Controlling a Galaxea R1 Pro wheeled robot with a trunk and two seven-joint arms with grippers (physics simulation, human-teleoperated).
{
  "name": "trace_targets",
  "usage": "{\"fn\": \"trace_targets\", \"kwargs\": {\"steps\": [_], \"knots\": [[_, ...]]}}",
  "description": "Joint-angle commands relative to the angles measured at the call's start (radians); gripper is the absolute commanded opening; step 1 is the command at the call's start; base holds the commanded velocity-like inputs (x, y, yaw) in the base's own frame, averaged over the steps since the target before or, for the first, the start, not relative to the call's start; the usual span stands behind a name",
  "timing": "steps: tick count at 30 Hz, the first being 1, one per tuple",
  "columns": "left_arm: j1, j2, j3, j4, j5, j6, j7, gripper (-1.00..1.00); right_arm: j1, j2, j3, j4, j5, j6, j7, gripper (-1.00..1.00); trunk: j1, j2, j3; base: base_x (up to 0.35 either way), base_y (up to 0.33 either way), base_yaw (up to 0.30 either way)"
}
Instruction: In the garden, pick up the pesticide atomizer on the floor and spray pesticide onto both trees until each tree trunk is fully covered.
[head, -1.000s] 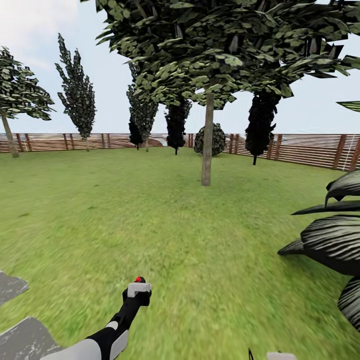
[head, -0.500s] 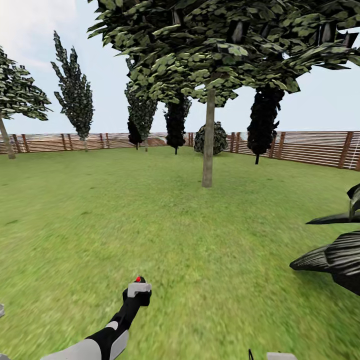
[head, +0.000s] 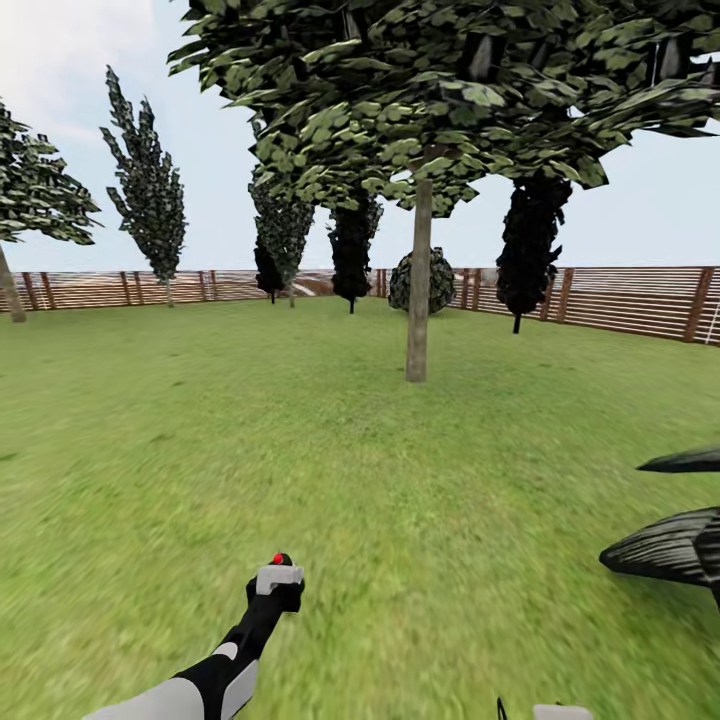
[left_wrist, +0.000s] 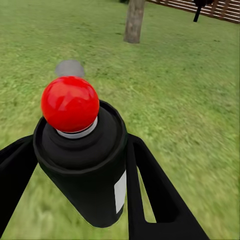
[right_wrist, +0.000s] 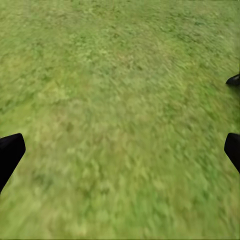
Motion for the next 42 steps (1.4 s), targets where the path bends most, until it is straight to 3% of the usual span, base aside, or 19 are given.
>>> {"fn": "trace_targets", "kwargs": {"steps": [1, 16, 27, 42], "knots": [[-0.001, 0.0, 0.003, 0.001, 0.003, -0.002, -0.006, -1.0, -0.001, -0.001, 0.009, 0.0, -0.01, -0.003, -0.004, 1.0, 0.001, -0.001, -0.001, 0.35, 0.0, 0.0], [-0.001, -0.001, 0.003, 0.001, 0.003, -0.002, -0.006, -1.0, -0.001, 0.001, 0.009, 0.0, -0.01, -0.003, -0.004, 1.0, 0.001, -0.001, -0.001, 0.63, 0.0, -0.004], [-0.001, 0.0, 0.003, 0.001, 0.003, -0.001, -0.006, -1.0, -0.001, 0.002, 0.009, 0.0, -0.008, -0.003, -0.004, 1.0, 0.001, -0.001, -0.001, 0.7, 0.0, -0.217], [-0.001, -0.001, 0.003, 0.001, 0.003, -0.001, -0.006, -1.0, -0.001, 0.002, 0.009, 0.0, -0.008, -0.003, -0.004, 1.0, 0.001, -0.001, -0.001, 0.7, 0.0, -0.023]]}}
